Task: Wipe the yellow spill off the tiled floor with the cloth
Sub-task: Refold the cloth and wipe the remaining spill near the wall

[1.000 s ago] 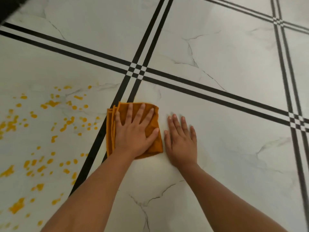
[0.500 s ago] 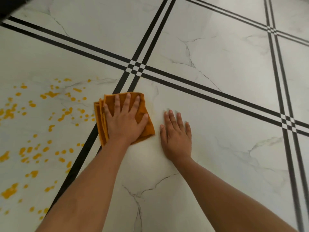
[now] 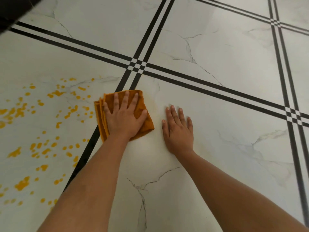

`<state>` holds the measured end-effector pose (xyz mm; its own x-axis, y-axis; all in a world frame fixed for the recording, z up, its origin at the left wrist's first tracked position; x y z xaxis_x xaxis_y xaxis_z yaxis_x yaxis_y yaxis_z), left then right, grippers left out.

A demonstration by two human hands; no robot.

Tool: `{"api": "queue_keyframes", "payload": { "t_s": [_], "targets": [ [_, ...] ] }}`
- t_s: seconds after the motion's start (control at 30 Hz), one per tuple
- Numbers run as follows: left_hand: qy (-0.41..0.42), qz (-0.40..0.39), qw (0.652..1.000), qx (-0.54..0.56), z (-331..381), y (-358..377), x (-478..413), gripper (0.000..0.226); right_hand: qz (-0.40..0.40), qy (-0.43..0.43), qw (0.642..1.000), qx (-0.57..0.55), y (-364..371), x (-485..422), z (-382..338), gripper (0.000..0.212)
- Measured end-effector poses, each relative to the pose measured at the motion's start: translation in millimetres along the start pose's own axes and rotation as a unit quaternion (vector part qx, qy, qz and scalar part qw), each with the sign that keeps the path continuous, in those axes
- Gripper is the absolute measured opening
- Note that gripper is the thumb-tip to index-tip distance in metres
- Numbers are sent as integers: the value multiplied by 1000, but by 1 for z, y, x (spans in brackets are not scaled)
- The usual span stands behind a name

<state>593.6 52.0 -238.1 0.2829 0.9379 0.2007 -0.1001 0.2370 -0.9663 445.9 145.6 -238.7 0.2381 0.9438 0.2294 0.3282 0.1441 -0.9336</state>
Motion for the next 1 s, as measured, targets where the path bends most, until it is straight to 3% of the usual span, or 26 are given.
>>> {"api": "queue_keyframes", "payload": {
  "t_s": [0.07, 0.2, 0.33, 0.5, 0.6, 0.77, 0.9, 1.0],
  "targets": [
    [-16, 19, 1000, 3, 1, 2, 16, 71, 0, 0, 1000, 8, 1, 0, -1, 54],
    [64, 14, 997, -40, 0, 11, 44, 70, -12, 1, 1000, 6, -1, 1, -1, 56],
    [-44, 17, 999, 6, -30, 0, 20, 69, -12, -40, 999, 19, -2, 11, -17, 59],
    [-26, 28, 999, -17, -50, 5, 52, 70, -48, -95, 994, 14, 5, 14, -53, 55],
    [-99, 24, 995, 12, -80, -5, 40, 69, -78, -134, 988, 12, 11, 14, -75, 54],
    [-44, 36, 998, -23, -90, 0, 65, 70, -89, -129, 987, 28, 12, -1, -90, 54],
    [-122, 28, 992, 14, -118, -11, 50, 70, -103, -131, 985, 45, 20, 9, -98, 54],
    [-72, 56, 996, -9, -99, -3, 81, 69, -95, -112, 988, 41, 22, 10, -103, 54]
  ]
}}
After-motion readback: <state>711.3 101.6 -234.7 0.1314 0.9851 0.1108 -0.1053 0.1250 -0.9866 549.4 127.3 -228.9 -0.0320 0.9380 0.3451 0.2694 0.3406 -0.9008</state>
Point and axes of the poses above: each hand's wrist, its own x-axis away from the middle knuckle, its own y-axis out of the palm, z = x × y, the point moved 7 cm from there along -x, towards the middle knuckle, and after that the axes turned 4 degrees about -z, right-handed, at the moved point
